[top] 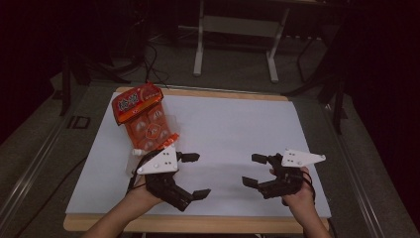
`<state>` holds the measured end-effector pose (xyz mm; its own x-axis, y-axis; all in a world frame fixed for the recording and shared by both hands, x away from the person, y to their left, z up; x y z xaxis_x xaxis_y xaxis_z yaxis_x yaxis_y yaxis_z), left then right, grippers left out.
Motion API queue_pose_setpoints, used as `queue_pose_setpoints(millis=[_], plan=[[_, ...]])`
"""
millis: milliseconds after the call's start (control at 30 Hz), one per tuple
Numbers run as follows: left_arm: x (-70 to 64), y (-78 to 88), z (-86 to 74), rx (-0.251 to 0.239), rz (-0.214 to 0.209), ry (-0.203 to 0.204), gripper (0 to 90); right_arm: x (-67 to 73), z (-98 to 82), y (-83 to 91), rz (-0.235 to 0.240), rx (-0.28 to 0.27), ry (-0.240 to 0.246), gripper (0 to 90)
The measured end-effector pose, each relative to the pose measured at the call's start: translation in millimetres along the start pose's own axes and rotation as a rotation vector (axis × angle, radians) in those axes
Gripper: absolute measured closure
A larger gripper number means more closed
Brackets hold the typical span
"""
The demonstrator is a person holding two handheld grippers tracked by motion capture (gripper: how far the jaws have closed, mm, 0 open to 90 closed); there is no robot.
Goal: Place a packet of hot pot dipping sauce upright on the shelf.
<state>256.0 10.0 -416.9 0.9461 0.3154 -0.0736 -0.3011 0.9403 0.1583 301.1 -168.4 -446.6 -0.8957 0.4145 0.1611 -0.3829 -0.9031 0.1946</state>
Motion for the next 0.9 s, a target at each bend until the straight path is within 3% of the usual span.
queue_pose_setpoints(millis=[133, 333, 900], plan=[[-7.2, -4.5, -11.5, 0.018, -0.015, -0.010, 3.6, -0.1, -1.9, -1.0, -0.002, 0.007, 0.007, 14.4], [-14.1, -6.6, -25.3, 0.003, -0.023, -0.001, 3.6, -0.4, -4.8, -2.4, -0.003, 0.012, 0.008, 14.4], [-22.6, -6.3, -72.8, 0.071, -0.035, -0.008, 3.6, -2.3, -13.9, -8.0, -0.008, 0.039, 0.014, 14.4]])
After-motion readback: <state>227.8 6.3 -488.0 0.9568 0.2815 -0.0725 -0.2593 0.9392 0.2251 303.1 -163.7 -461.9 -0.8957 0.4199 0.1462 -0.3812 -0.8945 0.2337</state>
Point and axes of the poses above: each handheld gripper's, and its own axes: y roughly backward along the jaws, z roughly out of its top, x roughly to its left, the point moved 9 cm from there along -y, roughly forward along the jaws, and after that the axes turned 9 degrees about -x, right-handed, at the moved point
